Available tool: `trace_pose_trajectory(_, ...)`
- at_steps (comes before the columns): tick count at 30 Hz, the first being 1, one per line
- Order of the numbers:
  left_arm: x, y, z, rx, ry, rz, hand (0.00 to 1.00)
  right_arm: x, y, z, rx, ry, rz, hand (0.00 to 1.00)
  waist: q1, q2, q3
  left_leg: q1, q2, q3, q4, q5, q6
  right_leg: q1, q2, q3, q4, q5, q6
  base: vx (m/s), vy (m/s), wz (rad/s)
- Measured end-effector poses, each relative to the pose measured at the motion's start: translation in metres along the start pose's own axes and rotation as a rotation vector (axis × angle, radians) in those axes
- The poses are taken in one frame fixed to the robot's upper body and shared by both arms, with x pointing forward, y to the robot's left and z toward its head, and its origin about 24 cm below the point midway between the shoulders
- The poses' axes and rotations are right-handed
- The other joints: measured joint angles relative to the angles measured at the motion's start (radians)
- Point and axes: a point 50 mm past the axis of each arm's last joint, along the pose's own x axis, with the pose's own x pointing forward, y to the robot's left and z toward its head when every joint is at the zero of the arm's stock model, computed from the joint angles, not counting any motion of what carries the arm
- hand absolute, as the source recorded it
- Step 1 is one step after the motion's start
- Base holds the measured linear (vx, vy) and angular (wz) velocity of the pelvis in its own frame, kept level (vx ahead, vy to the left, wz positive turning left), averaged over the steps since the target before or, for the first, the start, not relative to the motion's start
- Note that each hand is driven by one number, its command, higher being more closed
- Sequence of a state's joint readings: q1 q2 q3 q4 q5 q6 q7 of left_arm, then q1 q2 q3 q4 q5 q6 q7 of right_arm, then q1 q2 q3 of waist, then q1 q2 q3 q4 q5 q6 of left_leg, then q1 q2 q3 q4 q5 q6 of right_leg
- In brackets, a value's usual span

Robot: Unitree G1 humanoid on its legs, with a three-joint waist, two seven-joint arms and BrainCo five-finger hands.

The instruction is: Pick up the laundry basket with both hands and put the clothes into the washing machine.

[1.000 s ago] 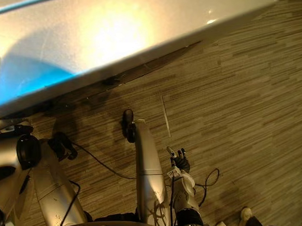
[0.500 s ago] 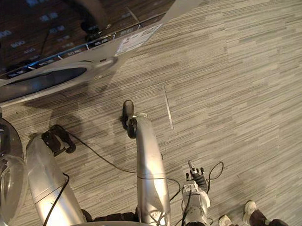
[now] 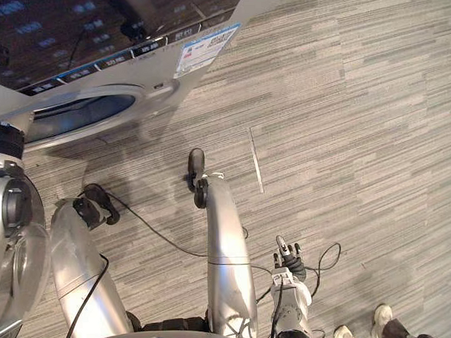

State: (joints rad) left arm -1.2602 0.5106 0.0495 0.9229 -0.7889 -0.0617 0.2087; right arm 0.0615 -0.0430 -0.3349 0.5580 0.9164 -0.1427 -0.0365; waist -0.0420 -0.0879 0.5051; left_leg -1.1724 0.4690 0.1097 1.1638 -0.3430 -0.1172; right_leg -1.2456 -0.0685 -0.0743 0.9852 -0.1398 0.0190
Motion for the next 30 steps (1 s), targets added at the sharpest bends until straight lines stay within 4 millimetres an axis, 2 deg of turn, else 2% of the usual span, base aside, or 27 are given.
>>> trace_pose_trajectory(1,-0.004,0.013,-0.015,-0.145,0.047,0.048,0.00,0.001,0.001,0.000,0.001,0.000,-0.008,0.00,0.001,0.014,-0.004,0.020,-0.003,0.002,-0.014,0.002,0.002,0.023,-0.002,-0.004,-0.015,0.001,0.002,0.01,-0.018,0.08)
trace_pose_trajectory(2,-0.007,0.019,-0.021,-0.189,0.061,0.071,0.00,0.001,0.002,0.000,0.003,0.001,-0.011,0.00,0.002,0.019,-0.005,0.031,-0.005,0.005,-0.023,0.004,0.002,0.032,-0.002,-0.003,-0.022,0.001,0.002,0.02,-0.027,0.09)
trace_pose_trajectory(3,-0.014,0.038,-0.039,-0.249,0.101,0.138,0.00,0.002,0.004,-0.001,0.004,0.009,-0.016,0.00,0.003,0.031,-0.008,0.058,-0.007,0.018,-0.049,0.010,0.002,0.054,-0.003,-0.003,-0.040,0.001,0.000,0.03,-0.034,0.04)
trace_pose_trajectory(4,-0.024,0.055,-0.057,-0.280,0.139,0.200,0.00,0.004,0.008,-0.003,0.007,0.019,-0.017,0.00,0.006,0.037,-0.011,0.085,-0.008,0.032,-0.073,0.016,0.001,0.071,-0.002,0.001,-0.058,0.003,-0.002,0.04,-0.039,0.02)
trace_pose_trajectory(5,-0.026,0.059,-0.062,-0.285,0.150,0.215,0.00,0.005,0.009,-0.003,0.008,0.019,-0.014,0.00,0.008,0.040,-0.011,0.092,-0.008,0.033,-0.078,0.018,-0.001,0.076,-0.002,0.001,-0.063,0.004,-0.003,0.05,-0.046,-0.01)
trace_pose_trajectory(8,-0.065,0.095,-0.120,-0.299,0.285,0.354,0.00,0.009,0.024,-0.004,0.011,0.023,0.026,0.00,0.015,0.049,-0.015,0.170,-0.017,0.057,-0.151,0.040,-0.011,0.139,0.000,0.000,-0.111,0.012,0.001,0.06,-0.051,0.06)
trace_pose_trajectory(9,-0.092,0.104,-0.153,-0.281,0.376,0.401,0.00,0.012,0.031,-0.003,0.016,0.019,0.042,0.00,0.017,0.053,-0.017,0.218,-0.026,0.066,-0.195,0.055,-0.016,0.182,-0.004,-0.006,-0.141,0.014,-0.001,0.09,-0.060,0.17)
trace_pose_trajectory(10,-0.105,0.107,-0.167,-0.269,0.417,0.418,0.00,0.013,0.034,-0.003,0.018,0.020,0.049,0.00,0.018,0.053,-0.017,0.240,-0.032,0.068,-0.214,0.062,-0.018,0.204,-0.007,-0.010,-0.153,0.014,-0.002,0.10,-0.052,0.30)
trace_pose_trajectory(11,-0.134,0.114,-0.195,-0.217,0.509,0.447,0.00,0.016,0.039,-0.005,0.016,0.025,0.057,0.00,0.015,0.055,-0.018,0.294,-0.046,0.074,-0.260,0.075,-0.016,0.256,-0.018,-0.020,-0.179,0.012,-0.002,0.08,-0.029,0.30)
trace_pose_trajectory(12,-0.151,0.115,-0.209,-0.189,0.561,0.458,0.00,0.017,0.041,-0.005,0.011,0.029,0.057,0.00,0.016,0.055,-0.018,0.329,-0.056,0.078,-0.285,0.082,-0.018,0.287,-0.024,-0.022,-0.191,0.013,-0.003,0.08,-0.026,0.37)
trace_pose_trajectory(13,-0.179,0.118,-0.229,-0.149,0.641,0.472,0.00,0.018,0.042,-0.007,0.005,0.033,0.056,0.00,0.018,0.055,-0.018,0.385,-0.073,0.088,-0.328,0.095,-0.018,0.333,-0.034,-0.024,-0.211,0.012,-0.003,0.12,-0.035,0.33)
trace_pose_trajectory(15,-0.257,0.134,-0.265,-0.052,0.839,0.518,0.00,0.017,0.036,-0.014,-0.008,0.062,0.027,0.00,0.026,0.067,-0.059,0.516,-0.103,0.114,-0.427,0.117,-0.019,0.447,-0.051,-0.030,-0.265,0.006,0.000,0.16,-0.036,0.30)
trace_pose_trajectory(16,-0.276,0.140,-0.270,-0.014,0.884,0.524,0.00,0.017,0.033,-0.017,-0.018,0.073,0.013,0.00,0.029,0.070,-0.070,0.550,-0.112,0.119,-0.455,0.125,-0.019,0.475,-0.055,-0.031,-0.280,0.006,0.001,0.16,-0.023,0.29)
trace_pose_trajectory(17,-0.307,0.145,-0.277,0.045,0.958,0.500,0.00,0.015,0.025,-0.023,-0.046,0.096,-0.018,0.00,0.035,0.080,-0.095,0.620,-0.128,0.135,-0.518,0.146,-0.016,0.539,-0.068,-0.042,-0.313,0.005,0.003,0.17,-0.036,0.42)
trace_pose_trajectory(18,-0.322,0.147,-0.281,0.113,1.019,0.452,0.00,0.013,0.017,-0.031,-0.077,0.129,-0.054,0.00,0.043,0.087,-0.128,0.695,-0.155,0.138,-0.595,0.174,-0.016,0.607,-0.082,-0.054,-0.351,0.004,0.008,0.16,-0.034,0.43)
trace_pose_trajectory(19,-0.329,0.152,-0.282,0.140,1.039,0.456,0.00,0.011,0.014,-0.035,-0.090,0.149,-0.063,0.00,0.046,0.091,-0.143,0.733,-0.165,0.139,-0.632,0.188,-0.016,0.642,-0.087,-0.059,-0.373,0.004,0.011,0.15,-0.036,0.39)
trace_pose_trajectory(21,-0.370,0.184,-0.274,0.174,1.101,0.587,0.00,0.001,-0.004,-0.049,-0.135,0.206,-0.113,0.00,0.050,0.106,-0.235,0.866,-0.199,0.141,-0.802,0.254,-0.015,0.763,-0.099,-0.099,-0.464,0.008,0.018,0.15,-0.039,0.39)
trace_pose_trajectory(22,-0.382,0.192,-0.271,0.166,1.112,0.633,0.00,-0.001,-0.009,-0.051,-0.149,0.216,-0.126,0.00,0.053,0.113,-0.262,0.895,-0.209,0.140,-0.851,0.275,-0.014,0.793,-0.104,-0.113,-0.490,0.007,0.016,0.19,-0.053,0.62)
trace_pose_trajectory(23,-0.407,0.204,-0.266,0.152,1.145,0.714,0.00,-0.005,-0.020,-0.054,-0.180,0.236,-0.156,0.00,0.061,0.134,-0.311,0.952,-0.221,0.139,-0.957,0.316,0.002,0.861,-0.109,-0.160,-0.556,0.014,0.020,0.16,-0.037,0.62)
trace_pose_trajectory(24,-0.418,0.209,-0.263,0.157,1.162,0.744,0.00,-0.007,-0.027,-0.054,-0.196,0.242,-0.174,0.00,0.067,0.142,-0.334,0.971,-0.227,0.139,-1.002,0.336,0.018,0.891,-0.117,-0.188,-0.582,0.018,0.023,0.18,-0.024,1.00)
trace_pose_trajectory(26,-0.442,0.216,-0.258,0.185,1.220,0.785,0.00,-0.013,-0.045,-0.054,-0.247,0.272,-0.224,0.00,0.066,0.154,-0.410,1.024,-0.244,0.154,-1.099,0.390,0.106,0.991,-0.162,-0.311,-0.634,0.026,0.030,0.16,0.018,1.39)
trace_pose_trajectory(27,-0.443,0.217,-0.257,0.189,1.227,0.786,0.00,-0.013,-0.045,-0.053,-0.262,0.273,-0.221,0.00,0.067,0.164,-0.427,1.029,-0.241,0.183,-1.103,0.397,0.135,1.011,-0.176,-0.342,-0.640,0.031,0.037,0.11,0.083,1.37)
trace_pose_trajectory(28,-0.441,0.217,-0.257,0.195,1.225,0.776,0.00,-0.009,-0.038,-0.053,-0.273,0.268,-0.202,0.00,0.073,0.148,-0.426,1.036,-0.225,0.280,-1.050,0.376,0.180,1.048,-0.216,-0.380,-0.642,0.032,0.041,0.05,0.126,0.95)
trace_pose_trajectory(29,-0.438,0.218,-0.257,0.202,1.222,0.766,0.00,-0.005,-0.034,-0.050,-0.273,0.260,-0.194,0.00,0.078,0.146,-0.425,1.016,-0.198,0.315,-0.901,0.353,0.195,1.073,-0.243,-0.407,-0.631,0.035,0.046,0.05,0.151,0.98)
trace_pose_trajectory(30,-0.440,0.213,-0.260,0.214,1.244,0.732,0.00,0.007,-0.019,-0.042,-0.284,0.229,-0.163,0.00,0.084,0.166,-0.434,0.983,-0.187,0.331,-0.761,0.350,0.162,1.117,-0.264,-0.437,-0.603,0.045,0.054,0.03,0.091,0.62)
